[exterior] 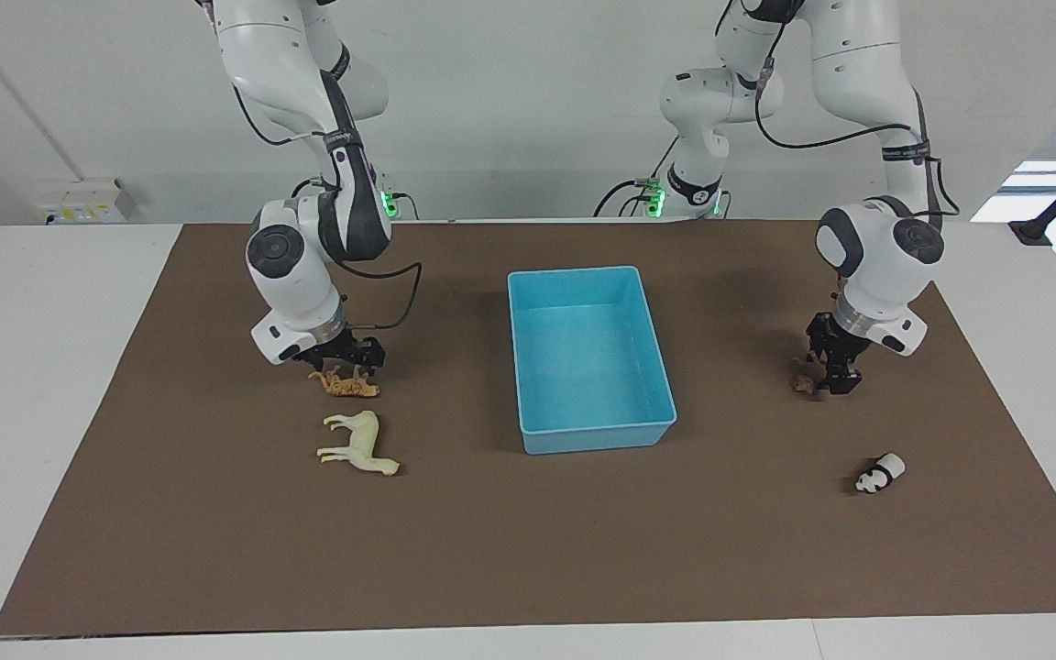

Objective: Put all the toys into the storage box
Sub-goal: 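Grasp the lion with the left gripper while the right gripper grasps the tiger, then lower the lion into the box with the left gripper and open it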

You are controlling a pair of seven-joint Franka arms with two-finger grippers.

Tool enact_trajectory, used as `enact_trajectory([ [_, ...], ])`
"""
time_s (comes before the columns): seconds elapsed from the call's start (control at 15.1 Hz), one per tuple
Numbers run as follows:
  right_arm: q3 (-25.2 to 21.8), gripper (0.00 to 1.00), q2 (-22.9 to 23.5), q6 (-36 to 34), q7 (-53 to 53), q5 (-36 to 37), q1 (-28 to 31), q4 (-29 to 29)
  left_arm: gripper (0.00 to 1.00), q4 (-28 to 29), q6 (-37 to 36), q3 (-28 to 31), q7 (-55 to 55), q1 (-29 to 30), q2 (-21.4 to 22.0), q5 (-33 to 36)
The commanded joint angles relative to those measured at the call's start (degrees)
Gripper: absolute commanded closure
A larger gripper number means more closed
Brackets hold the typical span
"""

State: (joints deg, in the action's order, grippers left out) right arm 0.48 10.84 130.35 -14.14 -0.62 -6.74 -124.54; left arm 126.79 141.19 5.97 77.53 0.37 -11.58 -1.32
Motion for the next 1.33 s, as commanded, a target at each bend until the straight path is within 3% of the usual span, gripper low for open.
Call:
enact_trajectory([
  [0.0,0.5,0.0,-1.8,2.8,-0.5,-0.2,0.7,-3.1,1.0,-3.8,-6.0,0.5,0.5,-2.5,0.1,0.7],
  [0.27,0.6,0.0,-1.9,3.9,-0.5,-0.1,0.5,-3.8,1.0,-15.5,-21.6,0.0,3.2,-6.7,0.9,0.6],
  [0.33,0.6,0.06,-2.0,4.1,-0.5,-0.2,0.5,-4.0,1.0,-19.3,-25.7,-0.1,5.4,-8.8,0.8,0.3],
  [0.4,0.5,0.29,-2.0,4.1,-0.4,-0.1,0.6,-4.2,1.0,-23.1,-29.4,-0.2,7.8,-11.4,0.7,-0.3],
  [0.46,0.6,0.63,-2.0,4.2,-0.4,-0.2,0.6,-4.3,1.0,-27.3,-33.0,-0.2,10.2,-14.5,0.3,-1.5],
  [0.53,0.5,0.89,-2.0,4.2,-0.5,-0.1,0.6,-4.3,1.0,-30.5,-35.7,-0.2,12.7,-17.7,0.2,-2.9],
  [0.6,0.5,1.0,-2.0,4.2,-0.5,-0.1,0.6,-4.3,1.0,-31.6,-36.2,-0.3,15.7,-21.0,0.5,-3.7],
  [0.93,0.5,1.0,-1.9,5.8,-0.5,-0.1,0.7,-4.3,1.0,-26.7,-25.8,-1.8,23.0,-38.1,2.6,-3.8],
  [1.0,0.6,1.0,-1.9,5.9,-0.5,-0.1,0.6,-4.2,0.87,-24.3,-22.7,-1.8,22.8,-39.1,3.4,-3.8],
  [1.13,0.6,1.0,-1.6,5.8,-0.9,-0.1,0.5,-3.4,0.0,-21.2,-19.1,-1.8,22.5,-40.2,4.5,-3.8],
  [1.26,0.5,1.0,-1.3,5.1,-1.2,-0.1,0.0,-1.8,0.0,-21.1,-19.9,-1.8,22.6,-39.8,4.6,-3.8],
])
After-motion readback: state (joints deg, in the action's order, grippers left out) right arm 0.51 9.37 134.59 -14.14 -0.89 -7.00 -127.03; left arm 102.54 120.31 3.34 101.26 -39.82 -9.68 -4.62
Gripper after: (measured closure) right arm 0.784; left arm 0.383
